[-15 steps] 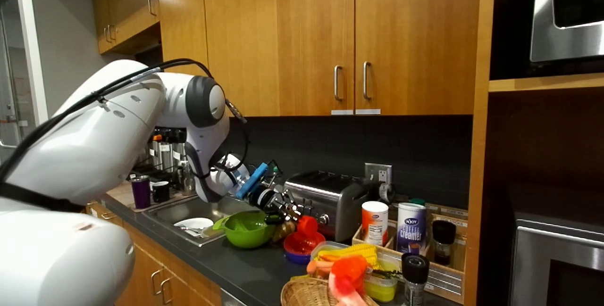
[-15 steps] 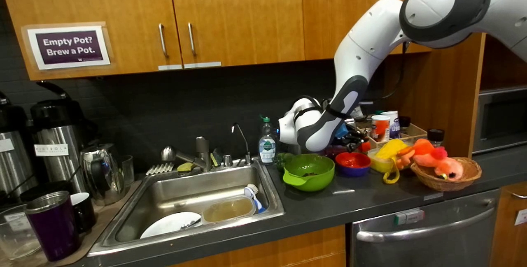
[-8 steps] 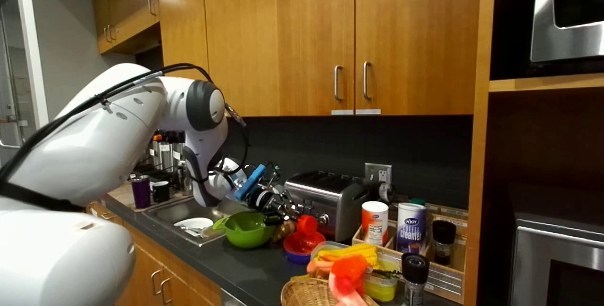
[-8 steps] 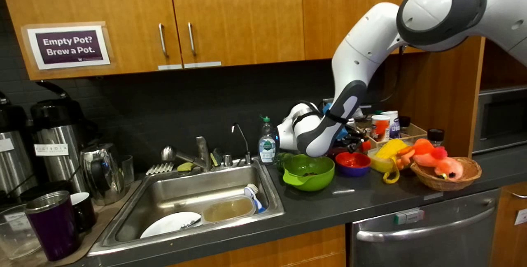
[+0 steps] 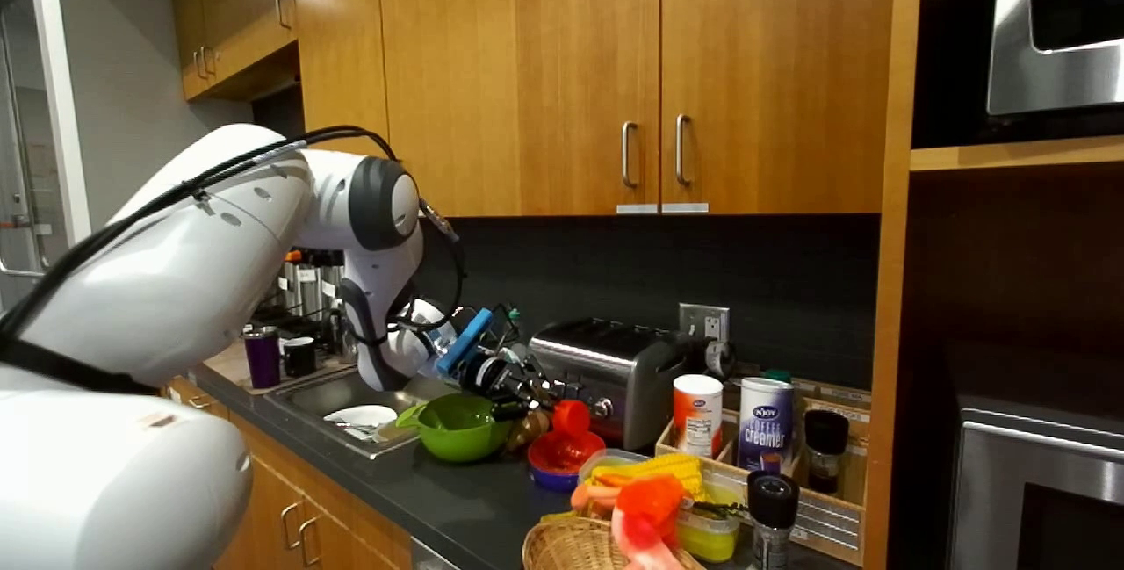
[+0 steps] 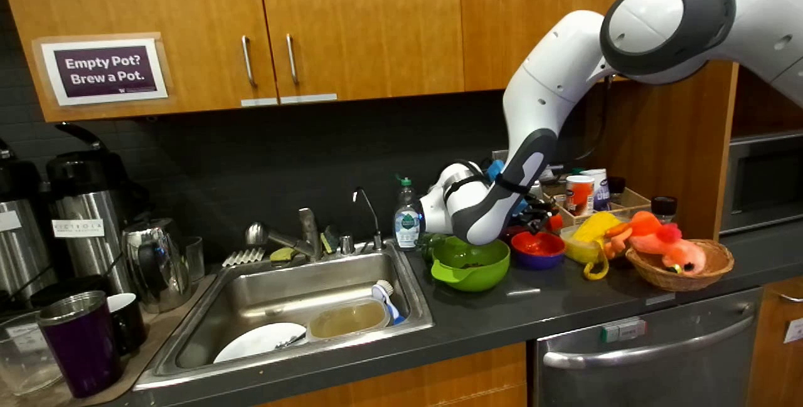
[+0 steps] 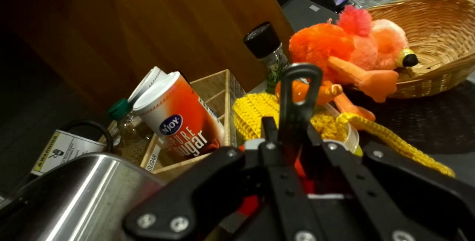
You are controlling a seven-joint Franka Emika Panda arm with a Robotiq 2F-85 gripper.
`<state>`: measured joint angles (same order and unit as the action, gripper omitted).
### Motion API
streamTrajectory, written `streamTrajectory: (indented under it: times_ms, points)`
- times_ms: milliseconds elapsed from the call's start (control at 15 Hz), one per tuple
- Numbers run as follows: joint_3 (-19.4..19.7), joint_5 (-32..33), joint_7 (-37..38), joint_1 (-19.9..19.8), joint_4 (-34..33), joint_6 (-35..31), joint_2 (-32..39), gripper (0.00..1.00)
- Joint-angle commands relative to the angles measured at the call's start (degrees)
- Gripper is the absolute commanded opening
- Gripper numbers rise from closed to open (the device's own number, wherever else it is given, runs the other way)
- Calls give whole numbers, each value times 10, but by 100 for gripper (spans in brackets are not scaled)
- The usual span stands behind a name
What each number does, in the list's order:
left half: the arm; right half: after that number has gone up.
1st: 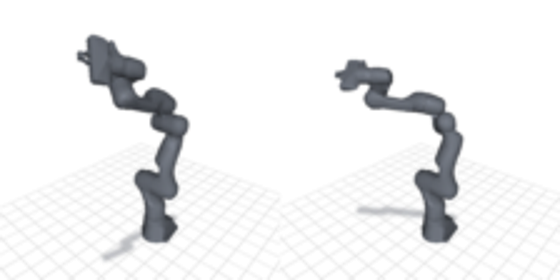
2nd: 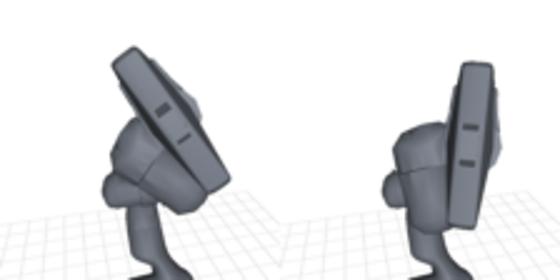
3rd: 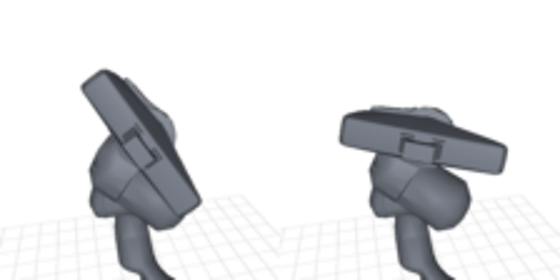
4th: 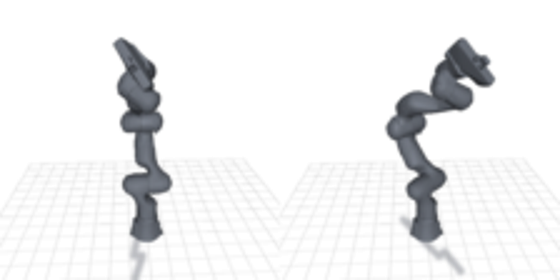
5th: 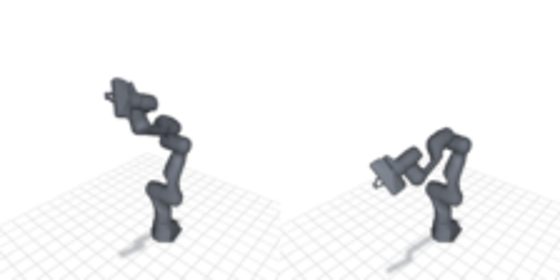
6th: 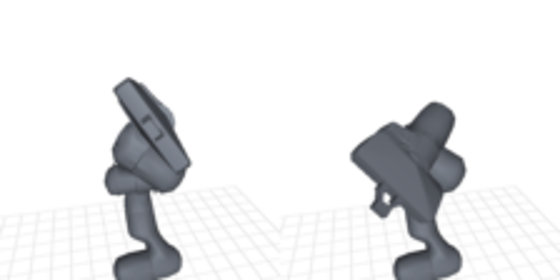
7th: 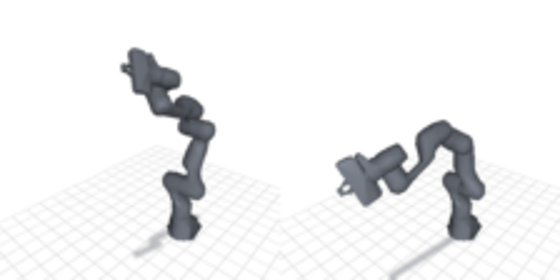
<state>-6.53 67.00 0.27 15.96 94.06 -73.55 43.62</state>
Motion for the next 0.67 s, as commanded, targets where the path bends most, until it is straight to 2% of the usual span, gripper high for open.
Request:
streamTrajectory:
  times_ms: [0, 600]
  points:
    - [-4, 18, -18, 5, -15, 22, 12, 4]
    - [-3, 25, -34, 5, -21, 34, 31, 4]
